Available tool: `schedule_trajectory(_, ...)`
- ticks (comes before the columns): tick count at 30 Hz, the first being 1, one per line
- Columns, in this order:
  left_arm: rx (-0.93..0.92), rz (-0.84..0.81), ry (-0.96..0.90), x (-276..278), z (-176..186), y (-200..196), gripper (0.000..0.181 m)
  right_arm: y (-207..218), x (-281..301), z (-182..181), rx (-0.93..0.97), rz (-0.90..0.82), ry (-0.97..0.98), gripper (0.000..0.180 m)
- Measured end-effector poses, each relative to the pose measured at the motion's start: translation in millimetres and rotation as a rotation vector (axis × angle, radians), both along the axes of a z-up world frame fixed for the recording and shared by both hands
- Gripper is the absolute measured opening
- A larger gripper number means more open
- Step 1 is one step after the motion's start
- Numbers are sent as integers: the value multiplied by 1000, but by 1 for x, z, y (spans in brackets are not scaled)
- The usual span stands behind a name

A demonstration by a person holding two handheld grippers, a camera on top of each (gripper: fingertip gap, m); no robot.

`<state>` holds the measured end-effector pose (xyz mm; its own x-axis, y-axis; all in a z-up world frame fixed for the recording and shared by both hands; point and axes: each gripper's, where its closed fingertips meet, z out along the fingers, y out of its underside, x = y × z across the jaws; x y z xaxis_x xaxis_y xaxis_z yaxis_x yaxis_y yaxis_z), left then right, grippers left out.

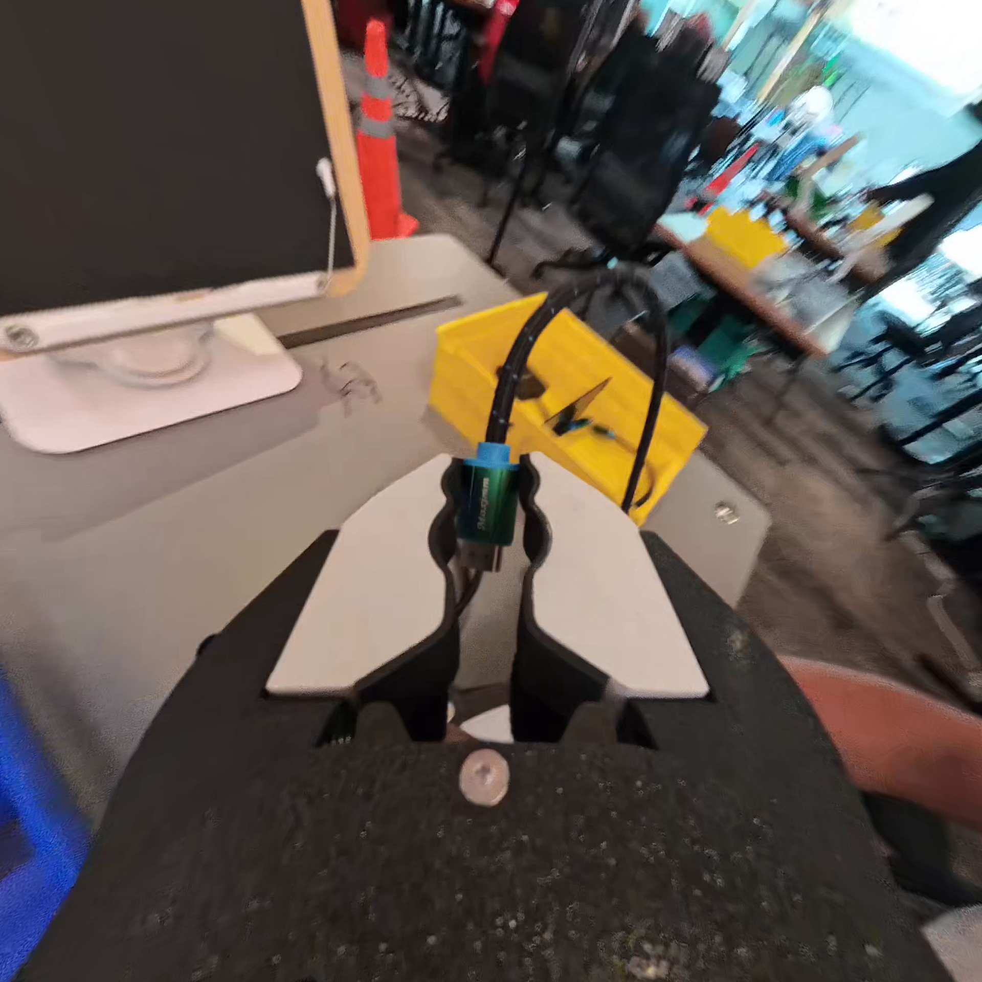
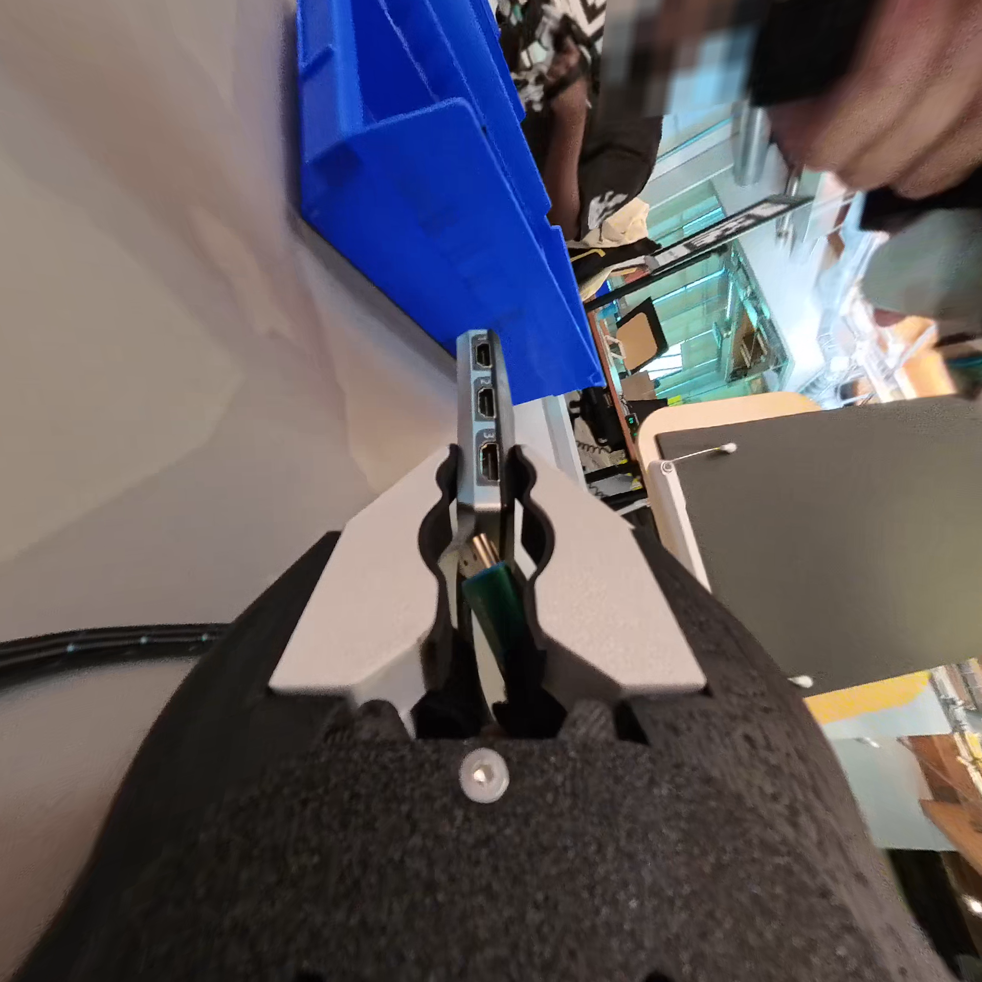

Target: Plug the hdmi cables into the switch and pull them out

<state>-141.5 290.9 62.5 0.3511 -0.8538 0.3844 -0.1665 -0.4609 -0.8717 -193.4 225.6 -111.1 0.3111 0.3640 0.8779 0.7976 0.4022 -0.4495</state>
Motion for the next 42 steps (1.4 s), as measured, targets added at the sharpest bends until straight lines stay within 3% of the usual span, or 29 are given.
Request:
schedule_trajectory(1, -30, -8, -45, 1, 13, 4, 20, -1, 1, -1, 8, 2, -12, 20)
schedule_trajectory(8, -108, 163, -168, -38, 46, 84, 19, -13, 12, 43, 73, 48, 141, 21)
schedule_trajectory(12, -41, 282, -119, -66, 51, 123, 16, -25, 16, 65, 85, 110, 252, 22)
schedule_trajectory(15, 26, 320, 35, -77, 25, 140, 12, -26, 25, 76, 71, 106, 359, 23)
schedule_trajectory(19, -1, 187, 173, -64, -29, 113, 9, -16, 53, 105, 54, 26, 525, 21)
schedule_trajectory(24, 256, 352, 510, -87, -85, 103, 2, -19, 85, 158, -22, 34, 811, 20)
schedule_trajectory(28, 400, 342, 694, -83, -120, 79, 0, -24, 116, 213, -20, 48, 1003, 20)
schedule_trajectory(35, 401, 203, 633, -47, -151, 7, 0, 11, 167, 281, 28, -11, 1174, 20)
schedule_trajectory(42, 435, 103, 551, -67, -194, -87, 0, 46, 252, 313, 116, -231, 1118, 20)
